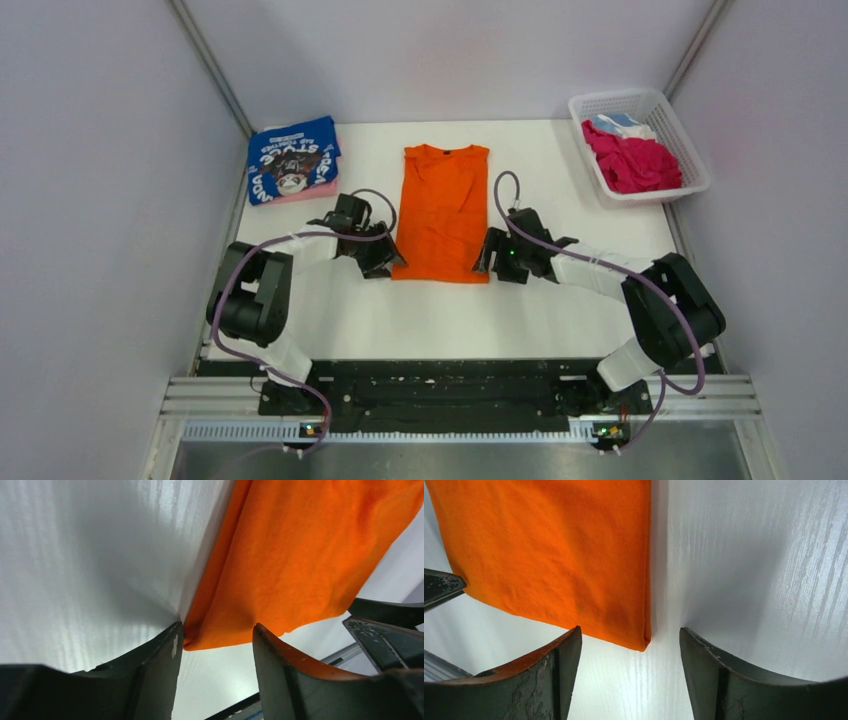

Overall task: Fold and stack the t-shirts
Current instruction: Grab one side of the 2/3 rectangular tshirt with both arms

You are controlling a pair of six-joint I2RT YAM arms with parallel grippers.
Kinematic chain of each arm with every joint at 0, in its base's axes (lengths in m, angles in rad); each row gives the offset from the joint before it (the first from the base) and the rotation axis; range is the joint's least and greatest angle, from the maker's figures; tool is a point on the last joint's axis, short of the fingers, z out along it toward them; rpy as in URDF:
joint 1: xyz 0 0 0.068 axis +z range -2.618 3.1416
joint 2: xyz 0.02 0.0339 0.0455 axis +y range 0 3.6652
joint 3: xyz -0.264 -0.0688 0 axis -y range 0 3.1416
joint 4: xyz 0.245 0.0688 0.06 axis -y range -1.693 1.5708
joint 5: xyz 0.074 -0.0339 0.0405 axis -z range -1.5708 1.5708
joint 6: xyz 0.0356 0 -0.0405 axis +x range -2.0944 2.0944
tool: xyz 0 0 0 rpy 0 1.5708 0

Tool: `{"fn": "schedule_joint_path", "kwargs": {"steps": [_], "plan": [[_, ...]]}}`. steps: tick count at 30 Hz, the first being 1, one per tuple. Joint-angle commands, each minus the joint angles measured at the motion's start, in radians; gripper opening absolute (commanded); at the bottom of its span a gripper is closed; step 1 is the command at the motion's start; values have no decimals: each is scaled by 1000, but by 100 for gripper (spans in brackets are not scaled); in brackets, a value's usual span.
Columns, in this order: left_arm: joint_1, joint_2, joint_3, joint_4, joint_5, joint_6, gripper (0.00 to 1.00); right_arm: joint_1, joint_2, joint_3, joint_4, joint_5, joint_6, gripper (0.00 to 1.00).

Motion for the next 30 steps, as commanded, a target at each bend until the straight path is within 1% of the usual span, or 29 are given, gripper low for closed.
{"fn": "schedule_joint_path", "kwargs": {"steps": [1, 5, 9, 10, 15, 20, 21, 22, 24, 26, 27, 28, 30], "plan": [[-23, 53, -12, 56, -18, -2, 54, 29, 12, -3, 16, 55, 36, 69], [-25, 82, -1, 38, -34, 7, 31, 30, -2, -31, 18, 62, 58, 67], [-25, 86, -5, 26, -67, 6, 2, 34, -7, -57, 27, 64, 64, 63], [-25, 86, -3, 21, -74, 5, 0, 34, -5, -64, 29, 67, 67, 62], [-25, 77, -11, 15, -78, 3, 0, 42, -2, -72, 23, 51, 72, 49], [-28, 51, -31, 13, -102, -4, 0, 64, -3, -78, 3, 39, 80, 44], [-29, 49, -34, 15, -104, -6, 0, 66, -3, -79, 5, 43, 87, 42], [-30, 46, -37, 17, -109, -8, 0, 66, -1, -80, 5, 45, 89, 39], [-33, 47, -40, 16, -110, -7, 0, 69, 3, -81, 10, 46, 90, 27], [-32, 42, -40, 8, -111, -4, 0, 72, -3, -85, 12, 57, 93, 13], [-35, 35, -44, 6, -111, -2, 0, 74, -12, -92, 20, 67, 93, 4], [-36, 26, -52, 10, -107, 4, 0, 75, -25, -100, 27, 74, 93, 0], [-37, -1, -77, 23, -82, 12, 0, 76, -60, -121, 48, 81, 85, 0]]}}
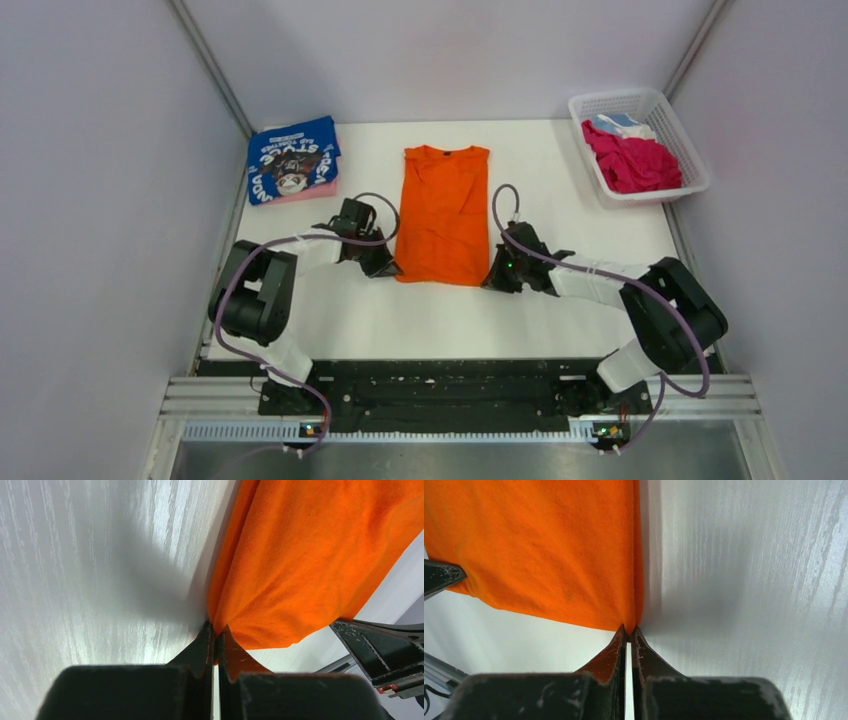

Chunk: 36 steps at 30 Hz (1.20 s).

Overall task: Fold and stack the t-shirts
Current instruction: Grab one side of the 2/3 rectangular tshirt with both arms, then fold the long partially folded tshirt into a neat square

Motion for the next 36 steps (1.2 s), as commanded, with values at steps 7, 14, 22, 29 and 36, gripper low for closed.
{"fn": "schedule_joint_path", "kwargs": {"steps": [7, 14, 22, 29, 36], "plan": [[-21, -231, -158, -95, -23, 57, 0, 44, -248, -108, -39, -64, -44, 0], [-37, -554, -199, -299, 52, 80, 0, 158, -506, -137, -203, -122, 24, 0], [-35, -595, -61, -303, 52, 61, 0, 137, -609, -18, -232, 6, -29, 0], [-20, -347, 232, -306, -95, 58, 0, -36, -439, 129, -132, -39, -121, 0], [36, -81, 517, -347, -44, 119, 0, -166, -217, 328, -102, -74, -179, 0]]}}
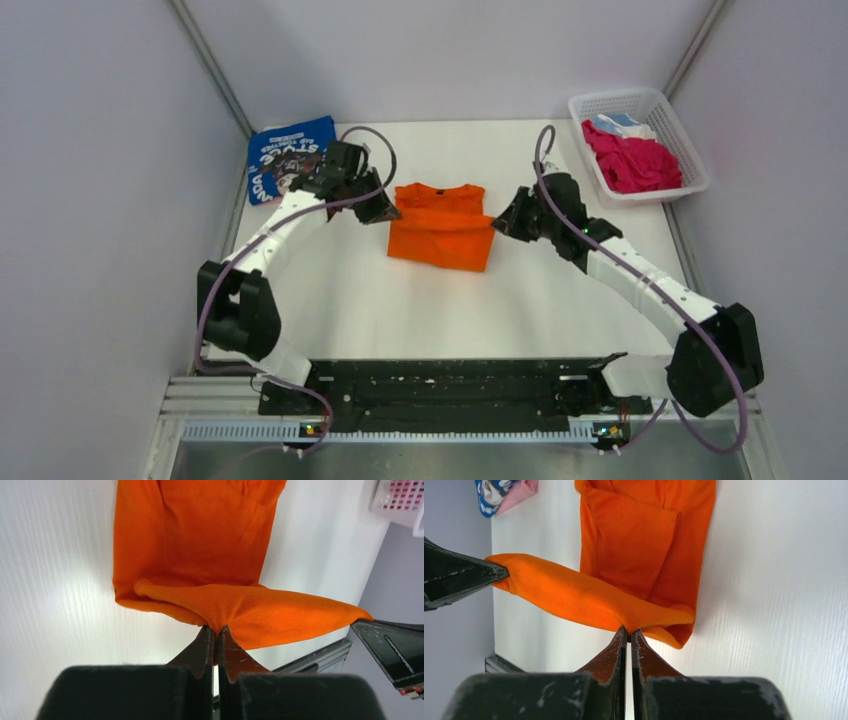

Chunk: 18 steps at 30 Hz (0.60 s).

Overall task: Fold and stack the t-shirts
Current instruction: Fold the long partially folded tshirt into a neat square

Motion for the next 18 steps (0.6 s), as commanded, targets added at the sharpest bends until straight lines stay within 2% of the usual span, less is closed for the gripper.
{"fn": "schedule_joint_path", "kwargs": {"steps": [1, 7, 10, 18], "plan": [[43, 129, 182, -35, -3, 53, 0, -61, 108, 138, 71, -42, -66, 0], [105, 278, 313, -51, -10, 66, 0, -119, 285, 266, 106, -119, -87, 0], [129, 352, 356, -23, 32, 67, 0, -147, 376, 310, 144, -171, -86, 0], [143, 567, 555, -10, 81, 69, 0, -182, 555, 401, 191, -168, -84, 0]]}}
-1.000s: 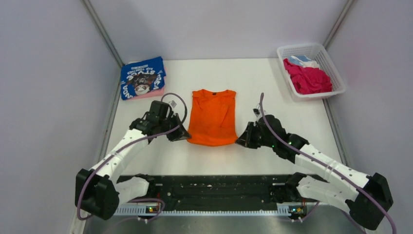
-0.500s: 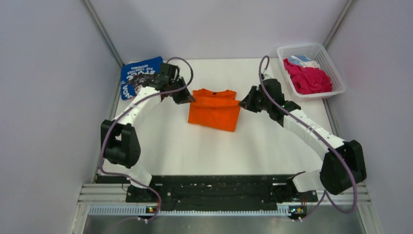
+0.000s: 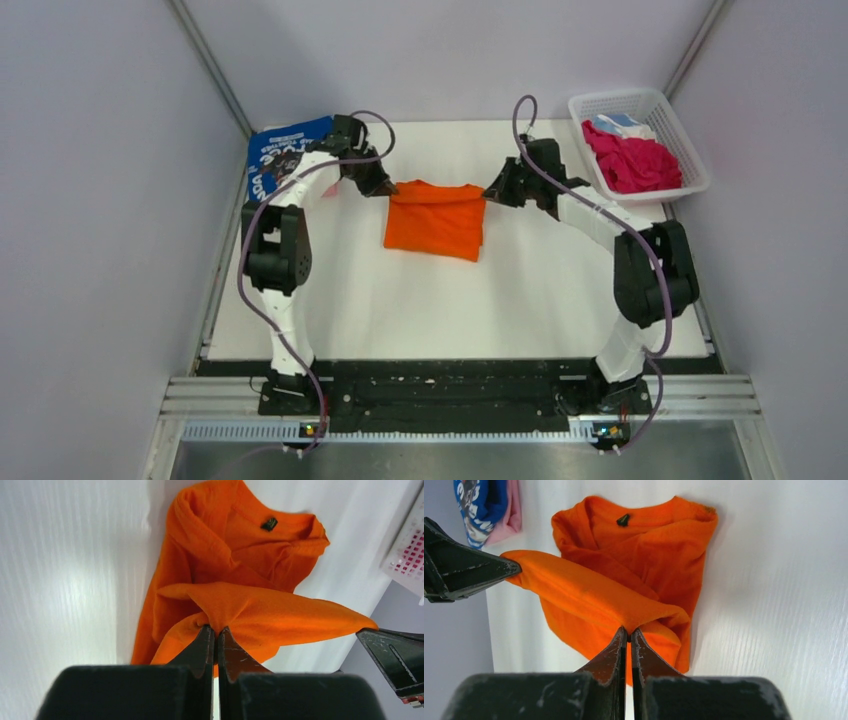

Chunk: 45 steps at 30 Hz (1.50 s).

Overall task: Fold and stack the t-shirts
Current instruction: Fold the long partially folded tshirt into a neat square, then put the neatly folded tshirt into the corner of the board with the left arm

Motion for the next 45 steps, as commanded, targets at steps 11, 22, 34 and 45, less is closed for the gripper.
{"fn": "schedule_joint_path", "kwargs": {"steps": [11, 22, 34, 45], "plan": [[41, 238, 425, -44, -23, -2, 98, -84, 283, 290, 130, -72, -76, 78], [-37, 76, 165, 155, 156, 22, 99, 0, 46, -6, 245, -142, -64, 99], [-38, 387, 456, 81, -24, 37, 99, 21, 294, 205, 227, -94, -74, 99], [-26, 407, 353, 47, 13, 60, 99, 26, 489, 262, 157, -84, -103, 99]]}}
